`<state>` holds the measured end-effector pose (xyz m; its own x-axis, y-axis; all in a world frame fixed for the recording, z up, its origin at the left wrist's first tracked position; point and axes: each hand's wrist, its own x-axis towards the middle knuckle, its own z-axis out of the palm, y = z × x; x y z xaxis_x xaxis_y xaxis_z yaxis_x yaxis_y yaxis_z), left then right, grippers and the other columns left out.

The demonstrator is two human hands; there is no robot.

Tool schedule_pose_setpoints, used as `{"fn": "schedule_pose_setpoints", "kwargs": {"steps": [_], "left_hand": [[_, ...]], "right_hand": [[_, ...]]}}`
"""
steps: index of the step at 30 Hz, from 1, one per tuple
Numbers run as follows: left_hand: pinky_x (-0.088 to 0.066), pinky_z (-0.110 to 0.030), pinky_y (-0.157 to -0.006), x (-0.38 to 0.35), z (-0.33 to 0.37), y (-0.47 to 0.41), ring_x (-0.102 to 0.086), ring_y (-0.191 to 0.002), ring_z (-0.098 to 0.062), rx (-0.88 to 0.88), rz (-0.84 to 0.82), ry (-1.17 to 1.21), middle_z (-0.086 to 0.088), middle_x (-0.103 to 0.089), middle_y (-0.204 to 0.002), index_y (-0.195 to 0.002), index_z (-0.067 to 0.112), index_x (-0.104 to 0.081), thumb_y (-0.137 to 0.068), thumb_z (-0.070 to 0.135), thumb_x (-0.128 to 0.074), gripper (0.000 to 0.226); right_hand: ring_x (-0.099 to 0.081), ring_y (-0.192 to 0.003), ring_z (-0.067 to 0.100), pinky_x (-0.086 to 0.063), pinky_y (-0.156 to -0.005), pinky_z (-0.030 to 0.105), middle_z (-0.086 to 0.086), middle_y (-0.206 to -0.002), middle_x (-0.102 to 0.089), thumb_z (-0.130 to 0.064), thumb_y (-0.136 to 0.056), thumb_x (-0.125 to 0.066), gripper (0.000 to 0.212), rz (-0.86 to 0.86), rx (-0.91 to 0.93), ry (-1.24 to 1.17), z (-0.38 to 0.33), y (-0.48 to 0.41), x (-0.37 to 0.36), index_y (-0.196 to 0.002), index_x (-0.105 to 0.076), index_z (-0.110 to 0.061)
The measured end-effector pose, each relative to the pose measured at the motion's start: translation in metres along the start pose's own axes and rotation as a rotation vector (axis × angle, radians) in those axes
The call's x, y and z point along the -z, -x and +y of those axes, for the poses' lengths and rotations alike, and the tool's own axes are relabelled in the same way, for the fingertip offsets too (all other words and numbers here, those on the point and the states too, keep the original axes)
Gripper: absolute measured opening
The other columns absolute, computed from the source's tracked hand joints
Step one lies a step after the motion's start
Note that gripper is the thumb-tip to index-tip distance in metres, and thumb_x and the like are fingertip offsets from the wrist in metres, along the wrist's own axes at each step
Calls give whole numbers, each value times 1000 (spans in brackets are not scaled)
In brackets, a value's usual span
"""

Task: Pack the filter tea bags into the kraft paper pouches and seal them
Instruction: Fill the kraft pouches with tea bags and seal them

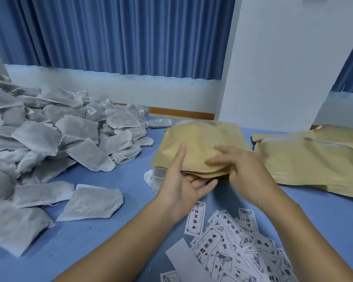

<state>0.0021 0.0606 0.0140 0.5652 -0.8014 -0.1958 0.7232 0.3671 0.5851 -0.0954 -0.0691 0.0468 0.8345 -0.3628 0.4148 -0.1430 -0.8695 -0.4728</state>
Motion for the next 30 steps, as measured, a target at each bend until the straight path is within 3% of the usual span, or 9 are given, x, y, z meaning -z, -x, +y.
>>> {"fn": "schedule_pose_setpoints", "kwargs": {"steps": [2,4,7,9,12,15,21,24,30], "left_hand": [[-62,-39,-69,2,-4,-3,-75,-91,-30,-5,135,20,-15,-76,-104,-128,9,-60,-99,48,-55,49],[-61,-36,-58,6,-12,-3,-76,-81,-30,-35,197,-31,-14,-77,-96,-128,8,-57,-105,38,-48,39],[-59,-33,-57,12,-24,-1,-75,-88,-35,-83,182,-118,-14,-76,-105,-128,14,-53,-105,37,-49,33],[-58,-32,-58,15,-32,2,-75,-92,-36,-92,129,-187,-13,-76,-106,-127,17,-52,-103,40,-51,33],[-58,-33,-60,22,-42,6,-74,-93,-38,-93,63,-270,-16,-75,-108,-128,16,-53,-99,41,-58,39],[-55,-33,-59,23,-47,11,-74,-91,-34,-112,8,-332,-15,-75,-108,-120,16,-62,-89,42,-73,43],[-42,-29,-52,14,-62,18,-62,-68,-19,-122,57,-294,-10,-72,-91,-109,7,-69,-81,24,-83,37],[-47,-26,-52,12,-65,18,-66,-69,-17,-157,109,-206,-10,-74,-93,-112,2,-68,-84,18,-79,35],[-46,-26,-53,9,-68,21,-66,-78,-19,-116,35,-298,-11,-73,-95,-105,6,-72,-80,18,-82,29]], "right_hand": [[-46,-136,6,-35,-111,19,-13,-149,-49,12,-83,-50,62,-150,38,-37,4,16,2,-116,-75,-34],[-46,-133,-3,-41,-105,22,-22,-145,-50,-7,-91,-64,44,7,6,-234,5,33,2,-122,-70,-39],[-61,-107,-7,-49,-88,26,-27,-113,-66,-51,-89,-67,32,430,-332,-473,6,54,-3,-117,-67,-35],[-70,-86,3,-52,-70,28,-20,-96,-71,-65,-83,-64,43,402,-587,-624,10,62,-7,-105,-67,-29],[-67,-66,18,-48,-58,32,1,-89,-75,-42,-90,-70,31,305,-736,-934,23,76,-14,-92,-71,-11],[-54,-63,17,-46,-54,24,11,-89,-72,-28,-88,-74,19,298,-708,-1067,27,87,-16,-82,-73,-10],[-61,-68,15,-50,-57,23,10,-84,-73,-33,-87,-74,21,324,-635,-1068,25,86,-16,-87,-76,-11],[-52,-59,15,-48,-58,24,9,-68,-63,-36,-78,-79,33,299,-645,-1118,24,87,-18,-89,-73,-6],[-53,-57,14,-50,-58,22,9,-66,-63,-30,-83,-77,13,273,-578,-1116,12,89,-24,-77,-77,-18]]}}
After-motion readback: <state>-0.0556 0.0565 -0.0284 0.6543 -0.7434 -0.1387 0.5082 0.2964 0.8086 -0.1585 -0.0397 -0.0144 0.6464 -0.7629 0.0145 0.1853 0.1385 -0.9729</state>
